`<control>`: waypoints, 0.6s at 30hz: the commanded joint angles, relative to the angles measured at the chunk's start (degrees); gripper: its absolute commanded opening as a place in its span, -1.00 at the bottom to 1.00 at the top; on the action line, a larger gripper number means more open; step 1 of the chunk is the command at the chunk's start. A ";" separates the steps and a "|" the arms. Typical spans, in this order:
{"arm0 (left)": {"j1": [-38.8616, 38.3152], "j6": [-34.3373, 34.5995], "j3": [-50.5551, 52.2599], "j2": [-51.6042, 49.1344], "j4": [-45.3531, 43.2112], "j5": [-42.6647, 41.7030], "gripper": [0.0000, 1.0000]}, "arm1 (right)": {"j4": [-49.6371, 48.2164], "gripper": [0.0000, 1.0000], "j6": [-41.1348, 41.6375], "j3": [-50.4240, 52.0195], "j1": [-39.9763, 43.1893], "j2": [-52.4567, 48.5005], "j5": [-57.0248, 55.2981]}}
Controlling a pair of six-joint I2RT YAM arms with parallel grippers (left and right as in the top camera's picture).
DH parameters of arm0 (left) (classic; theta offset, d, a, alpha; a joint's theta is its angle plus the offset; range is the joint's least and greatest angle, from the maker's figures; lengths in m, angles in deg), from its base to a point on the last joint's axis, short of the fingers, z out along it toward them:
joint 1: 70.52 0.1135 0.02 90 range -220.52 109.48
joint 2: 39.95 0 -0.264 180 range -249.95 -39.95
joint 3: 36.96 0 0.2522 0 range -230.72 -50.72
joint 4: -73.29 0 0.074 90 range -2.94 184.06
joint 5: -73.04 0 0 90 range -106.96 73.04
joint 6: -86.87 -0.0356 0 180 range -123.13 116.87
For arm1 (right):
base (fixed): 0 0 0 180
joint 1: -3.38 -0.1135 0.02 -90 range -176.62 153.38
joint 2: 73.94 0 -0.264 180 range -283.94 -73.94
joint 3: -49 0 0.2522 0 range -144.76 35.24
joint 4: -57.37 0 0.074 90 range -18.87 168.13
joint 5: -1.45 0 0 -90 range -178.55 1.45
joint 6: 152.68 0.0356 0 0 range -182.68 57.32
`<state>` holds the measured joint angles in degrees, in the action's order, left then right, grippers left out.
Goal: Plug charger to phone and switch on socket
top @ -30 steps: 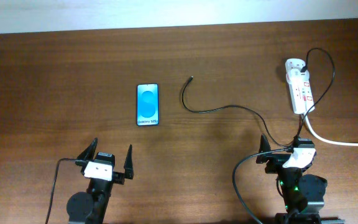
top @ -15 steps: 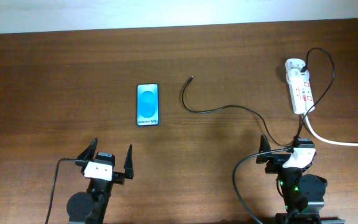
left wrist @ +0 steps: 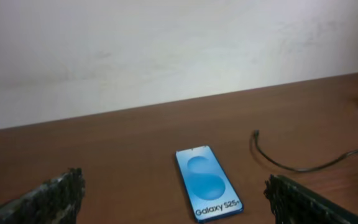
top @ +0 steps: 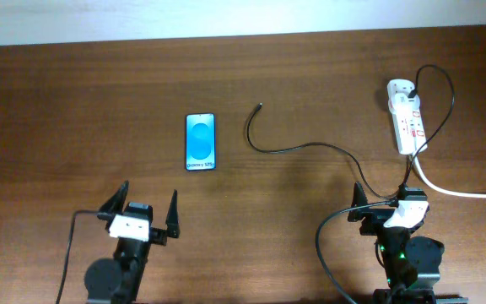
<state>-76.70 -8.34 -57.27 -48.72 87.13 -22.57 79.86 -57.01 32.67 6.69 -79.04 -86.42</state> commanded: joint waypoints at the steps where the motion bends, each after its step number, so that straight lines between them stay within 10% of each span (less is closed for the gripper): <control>1: 0.31 -1.16 -14.75 -14.01 3.34 -1.68 0.98 | 1.18 0.97 0.20 -0.22 -0.35 0.07 -0.92; 12: -4.26 -2.19 -76.26 -77.61 41.29 -10.10 0.98 | 1.18 0.97 0.20 -0.22 -0.33 0.07 -0.92; 18: -10.62 -2.14 -77.44 -89.70 44.94 -10.12 0.98 | 1.18 0.97 0.20 -0.22 -0.33 0.07 -0.92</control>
<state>-86.31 -9.59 -133.86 -136.41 131.87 -31.79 80.21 -56.90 32.46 6.69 -79.26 -87.06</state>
